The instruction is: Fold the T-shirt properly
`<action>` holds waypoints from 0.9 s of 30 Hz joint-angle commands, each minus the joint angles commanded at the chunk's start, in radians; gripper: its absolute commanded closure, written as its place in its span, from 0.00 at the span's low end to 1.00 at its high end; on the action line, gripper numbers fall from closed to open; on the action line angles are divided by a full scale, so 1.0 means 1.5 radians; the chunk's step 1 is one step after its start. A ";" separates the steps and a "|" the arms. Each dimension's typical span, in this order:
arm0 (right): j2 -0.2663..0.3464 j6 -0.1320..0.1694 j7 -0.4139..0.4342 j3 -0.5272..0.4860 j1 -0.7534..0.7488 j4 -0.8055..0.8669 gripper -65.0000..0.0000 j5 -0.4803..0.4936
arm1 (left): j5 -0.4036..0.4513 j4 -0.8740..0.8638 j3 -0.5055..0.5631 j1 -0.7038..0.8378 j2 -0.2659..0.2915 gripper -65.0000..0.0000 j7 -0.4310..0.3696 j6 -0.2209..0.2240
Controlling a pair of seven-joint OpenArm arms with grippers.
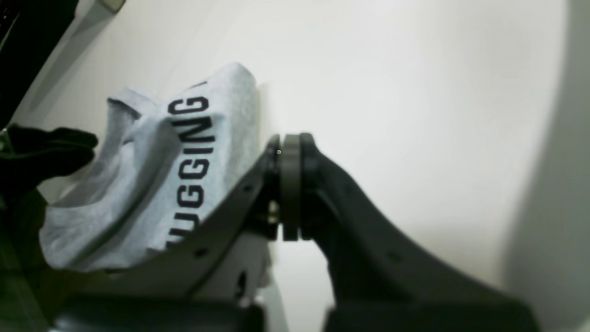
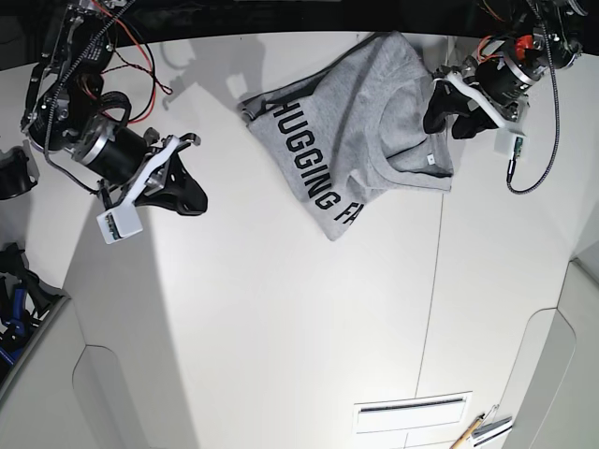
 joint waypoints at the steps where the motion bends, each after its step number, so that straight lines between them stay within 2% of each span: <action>1: 0.000 0.000 -0.004 0.000 0.000 0.000 1.00 0.000 | 0.013 0.000 0.001 -0.007 0.000 0.41 0.000 0.000; 3: 0.000 0.000 -0.008 0.000 -0.002 0.000 1.00 -0.001 | 0.032 0.000 0.001 -0.018 0.000 0.41 0.001 0.002; 9: 0.000 0.000 -0.008 0.000 -0.005 0.000 1.00 0.001 | 0.034 -0.006 0.002 -0.014 0.000 0.41 0.006 0.002; 16: 0.000 0.000 -0.009 0.000 -0.005 0.000 1.00 0.000 | 0.033 -0.071 0.003 -0.018 0.000 0.41 -0.004 0.002; 17: 0.000 0.000 -0.009 0.000 -0.005 0.000 1.00 0.000 | 0.033 -0.076 0.003 -0.018 0.000 0.44 -0.004 0.004; 24: 0.000 0.000 -0.009 0.000 -0.005 0.000 1.00 0.000 | 0.002 -0.079 0.003 -0.018 0.000 0.84 -0.004 0.000; 27: 0.000 0.000 -0.009 0.000 -0.005 0.000 1.00 0.000 | -0.042 -0.079 0.003 -0.018 0.000 0.89 0.002 0.000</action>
